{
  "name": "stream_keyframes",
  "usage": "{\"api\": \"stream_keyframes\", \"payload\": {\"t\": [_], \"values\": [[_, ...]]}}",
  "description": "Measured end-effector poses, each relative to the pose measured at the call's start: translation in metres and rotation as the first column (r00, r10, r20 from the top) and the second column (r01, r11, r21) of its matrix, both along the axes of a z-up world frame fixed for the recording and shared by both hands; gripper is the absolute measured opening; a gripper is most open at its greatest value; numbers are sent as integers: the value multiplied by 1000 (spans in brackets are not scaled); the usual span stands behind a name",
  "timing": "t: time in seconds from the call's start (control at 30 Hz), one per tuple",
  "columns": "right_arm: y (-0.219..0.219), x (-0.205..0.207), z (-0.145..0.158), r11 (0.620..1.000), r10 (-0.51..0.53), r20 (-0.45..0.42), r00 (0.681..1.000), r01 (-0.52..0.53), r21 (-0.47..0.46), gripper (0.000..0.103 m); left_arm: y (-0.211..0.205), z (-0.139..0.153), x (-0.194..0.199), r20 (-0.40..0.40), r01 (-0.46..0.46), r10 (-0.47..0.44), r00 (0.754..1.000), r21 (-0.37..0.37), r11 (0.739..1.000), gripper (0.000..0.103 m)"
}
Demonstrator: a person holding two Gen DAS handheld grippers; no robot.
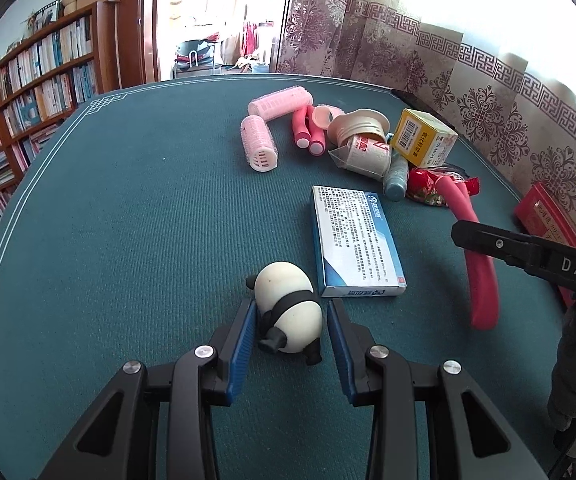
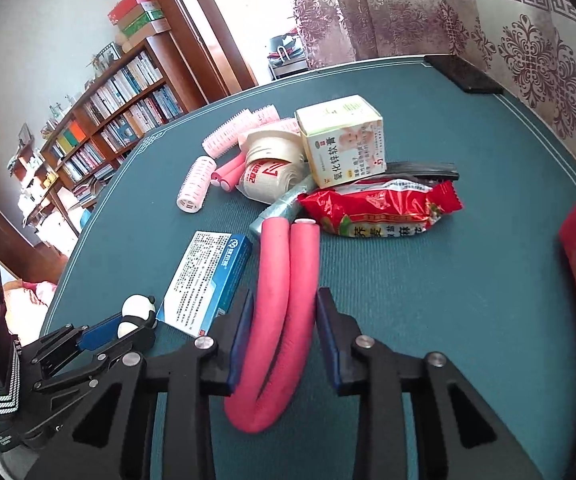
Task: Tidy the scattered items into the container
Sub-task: 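Carry panda in left gripper and pink tube in right gripper into red tin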
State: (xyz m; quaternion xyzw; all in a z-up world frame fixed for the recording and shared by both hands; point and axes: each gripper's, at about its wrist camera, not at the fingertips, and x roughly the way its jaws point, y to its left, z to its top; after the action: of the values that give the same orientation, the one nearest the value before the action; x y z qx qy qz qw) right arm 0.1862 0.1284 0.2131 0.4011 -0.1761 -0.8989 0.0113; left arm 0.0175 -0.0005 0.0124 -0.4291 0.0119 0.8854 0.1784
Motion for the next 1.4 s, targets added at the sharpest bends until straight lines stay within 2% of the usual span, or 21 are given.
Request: {"api": "stream_keyframes", "payload": {"t": [0.13, 0.33, 0.67, 0.83, 1.07, 1.4], "values": [[7, 16, 12, 1000, -24, -31, 999, 24, -7, 34, 3, 2, 5, -11, -5, 5, 1000, -16, 1000, 34], [14, 37, 25, 999, -49, -61, 997, 49, -3, 34, 6, -3, 2, 3, -7, 7, 1000, -44, 999, 34], [12, 57, 27, 998, -53, -77, 996, 54, 11, 34, 6, -2, 0, 5, -26, 26, 1000, -39, 999, 33], [22, 72, 36, 997, -77, -105, 991, 78, 4, 34, 7, 11, 9, -14, -29, 28, 1000, -24, 999, 33], [44, 98, 49, 992, -129, -147, 981, 129, -11, 34, 31, 39, 24, -67, 28, -30, 997, -31, 999, 33], [100, 149, 61, 961, -274, -192, 942, 276, -19, 34, 98, 64, 39, -98, 191, -193, 976, -26, 981, 33]]}}
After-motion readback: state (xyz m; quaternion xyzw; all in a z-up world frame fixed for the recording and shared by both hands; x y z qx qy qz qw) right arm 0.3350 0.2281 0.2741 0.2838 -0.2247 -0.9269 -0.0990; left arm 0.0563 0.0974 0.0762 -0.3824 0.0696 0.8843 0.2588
